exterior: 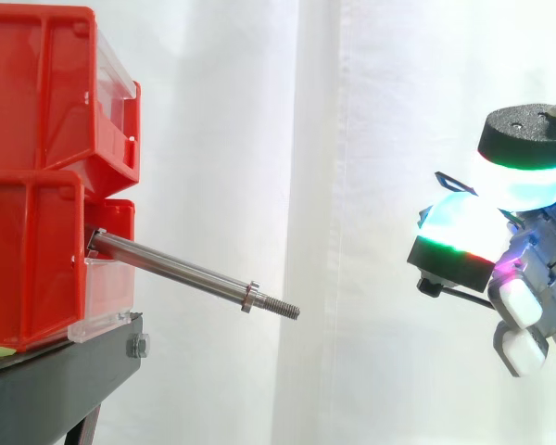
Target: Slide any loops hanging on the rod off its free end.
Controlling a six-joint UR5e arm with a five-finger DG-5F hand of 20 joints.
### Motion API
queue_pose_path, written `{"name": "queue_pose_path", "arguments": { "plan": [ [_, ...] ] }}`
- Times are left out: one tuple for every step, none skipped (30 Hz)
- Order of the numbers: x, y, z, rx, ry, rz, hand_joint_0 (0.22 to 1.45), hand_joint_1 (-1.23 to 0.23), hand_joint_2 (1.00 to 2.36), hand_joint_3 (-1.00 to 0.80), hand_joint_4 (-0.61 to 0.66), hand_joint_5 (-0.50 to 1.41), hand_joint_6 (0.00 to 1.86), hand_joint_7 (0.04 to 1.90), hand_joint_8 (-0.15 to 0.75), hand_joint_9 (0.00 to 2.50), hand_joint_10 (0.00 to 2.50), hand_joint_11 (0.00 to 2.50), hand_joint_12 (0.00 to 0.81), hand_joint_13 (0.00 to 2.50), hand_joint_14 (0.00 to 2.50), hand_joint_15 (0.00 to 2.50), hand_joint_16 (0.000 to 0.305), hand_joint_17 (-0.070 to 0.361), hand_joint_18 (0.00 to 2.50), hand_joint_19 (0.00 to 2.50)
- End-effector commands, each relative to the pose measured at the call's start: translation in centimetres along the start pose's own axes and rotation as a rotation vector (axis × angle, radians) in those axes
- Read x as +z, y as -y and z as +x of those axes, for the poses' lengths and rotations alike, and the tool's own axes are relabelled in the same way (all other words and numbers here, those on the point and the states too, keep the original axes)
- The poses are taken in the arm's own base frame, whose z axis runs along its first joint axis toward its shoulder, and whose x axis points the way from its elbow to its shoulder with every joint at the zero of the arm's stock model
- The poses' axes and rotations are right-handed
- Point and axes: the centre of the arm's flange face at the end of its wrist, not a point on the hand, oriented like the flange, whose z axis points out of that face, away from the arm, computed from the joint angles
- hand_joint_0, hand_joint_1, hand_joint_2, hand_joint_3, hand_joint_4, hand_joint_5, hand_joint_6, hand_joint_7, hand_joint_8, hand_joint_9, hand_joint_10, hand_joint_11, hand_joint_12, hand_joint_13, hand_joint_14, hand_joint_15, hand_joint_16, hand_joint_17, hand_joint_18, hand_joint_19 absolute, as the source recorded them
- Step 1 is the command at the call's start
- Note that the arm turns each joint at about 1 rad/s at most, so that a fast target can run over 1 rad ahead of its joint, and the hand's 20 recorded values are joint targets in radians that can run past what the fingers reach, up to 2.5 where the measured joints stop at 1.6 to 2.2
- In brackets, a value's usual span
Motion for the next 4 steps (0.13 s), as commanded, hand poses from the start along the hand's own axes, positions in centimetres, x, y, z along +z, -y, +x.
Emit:
{"name": "queue_pose_path", "arguments": {
  "plan": [
    [-0.02, 0.06, 0.00, -0.001, 0.000, 0.001, 0.59, -0.80, 1.17, 0.04, -0.23, -0.11, 0.90, 1.14, 0.404, 1.03, 0.01, 0.32, 0.443, 0.93, 0.01, 0.21, 0.069, 0.154, 1.13, 0.48],
    [0.00, -0.01, 0.00, 0.000, 0.000, 0.000, 0.59, -0.80, 1.17, 0.04, -0.23, -0.11, 0.90, 1.14, 0.405, 1.03, 0.01, 0.32, 0.443, 0.93, 0.01, 0.21, 0.069, 0.154, 1.13, 0.48],
    [0.04, 0.08, 0.02, 0.001, 0.000, 0.001, 0.59, -0.80, 1.17, 0.04, -0.23, -0.11, 0.90, 1.14, 0.405, 1.03, 0.01, 0.32, 0.443, 0.93, 0.01, 0.22, 0.068, 0.154, 1.13, 0.48],
    [0.00, -0.01, 0.00, 0.000, 0.000, 0.000, 0.59, -0.80, 1.17, 0.04, -0.23, -0.11, 0.90, 1.13, 0.405, 1.03, 0.01, 0.32, 0.443, 0.93, 0.01, 0.21, 0.068, 0.154, 1.13, 0.48]
  ]
}}
